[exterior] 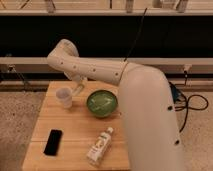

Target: Place the white sponge in the ceramic cup

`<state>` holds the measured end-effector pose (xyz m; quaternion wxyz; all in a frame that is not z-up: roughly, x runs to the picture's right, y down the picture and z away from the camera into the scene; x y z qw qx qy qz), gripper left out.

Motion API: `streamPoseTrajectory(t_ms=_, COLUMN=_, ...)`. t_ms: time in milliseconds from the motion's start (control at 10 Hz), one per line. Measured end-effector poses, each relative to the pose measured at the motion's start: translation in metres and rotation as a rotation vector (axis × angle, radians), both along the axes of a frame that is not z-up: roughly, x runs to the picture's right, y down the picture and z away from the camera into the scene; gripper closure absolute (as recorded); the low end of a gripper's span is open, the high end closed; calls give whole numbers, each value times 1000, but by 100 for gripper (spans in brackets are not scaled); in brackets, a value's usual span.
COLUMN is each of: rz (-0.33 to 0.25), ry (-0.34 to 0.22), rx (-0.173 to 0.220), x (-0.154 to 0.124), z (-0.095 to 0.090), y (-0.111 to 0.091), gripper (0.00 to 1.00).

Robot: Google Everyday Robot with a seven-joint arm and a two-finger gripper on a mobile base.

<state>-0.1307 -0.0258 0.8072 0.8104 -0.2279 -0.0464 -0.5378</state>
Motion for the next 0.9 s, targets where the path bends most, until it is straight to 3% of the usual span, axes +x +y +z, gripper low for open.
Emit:
streamPoseTrajectory(t_ms=300, rz=-54, ry=-24, rx=-54, x=-41, z=-2, y=4, gripper=100)
streamPoseTrajectory(t_ms=900, rz=-79, ry=-39, rx=-100, x=-71, z=-3, y=2, gripper=100)
